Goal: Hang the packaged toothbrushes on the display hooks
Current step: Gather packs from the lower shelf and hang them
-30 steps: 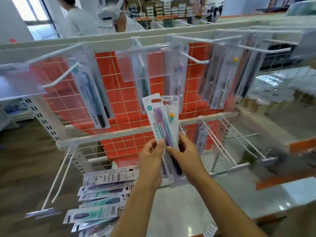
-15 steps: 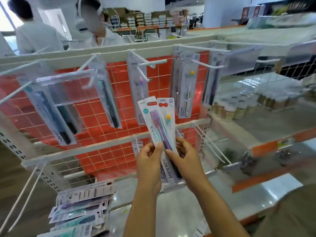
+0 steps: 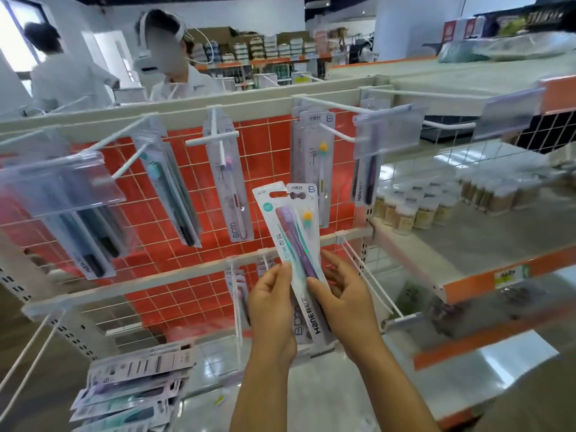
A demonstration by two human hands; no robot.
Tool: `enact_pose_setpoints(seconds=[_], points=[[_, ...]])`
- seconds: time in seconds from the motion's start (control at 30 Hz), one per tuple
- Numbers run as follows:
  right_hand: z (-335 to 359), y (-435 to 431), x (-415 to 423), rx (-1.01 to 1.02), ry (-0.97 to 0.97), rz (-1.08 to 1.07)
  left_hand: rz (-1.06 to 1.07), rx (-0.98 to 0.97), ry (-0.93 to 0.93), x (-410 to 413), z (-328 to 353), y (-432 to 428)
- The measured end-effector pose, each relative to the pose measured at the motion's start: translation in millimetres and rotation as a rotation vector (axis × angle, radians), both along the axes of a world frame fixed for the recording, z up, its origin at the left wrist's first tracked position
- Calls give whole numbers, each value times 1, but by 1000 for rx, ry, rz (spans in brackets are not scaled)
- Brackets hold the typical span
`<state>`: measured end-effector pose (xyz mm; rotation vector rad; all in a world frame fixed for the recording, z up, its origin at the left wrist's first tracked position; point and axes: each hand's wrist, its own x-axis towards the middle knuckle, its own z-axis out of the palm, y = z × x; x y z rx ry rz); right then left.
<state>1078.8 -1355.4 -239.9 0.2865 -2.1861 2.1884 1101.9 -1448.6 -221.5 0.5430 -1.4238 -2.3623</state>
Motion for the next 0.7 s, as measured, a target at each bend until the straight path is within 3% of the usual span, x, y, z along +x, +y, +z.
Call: enact_pose_setpoints(seconds=[0.4,0.53,0.7], points=[[6,27,3,460,293,20,222,-12,-23,11,-6,25],[3,27,9,393,239,23,281,-29,-25,18,-8,23],[7,24,13,124,113,-22,318,-39,-27,25,-2,13]])
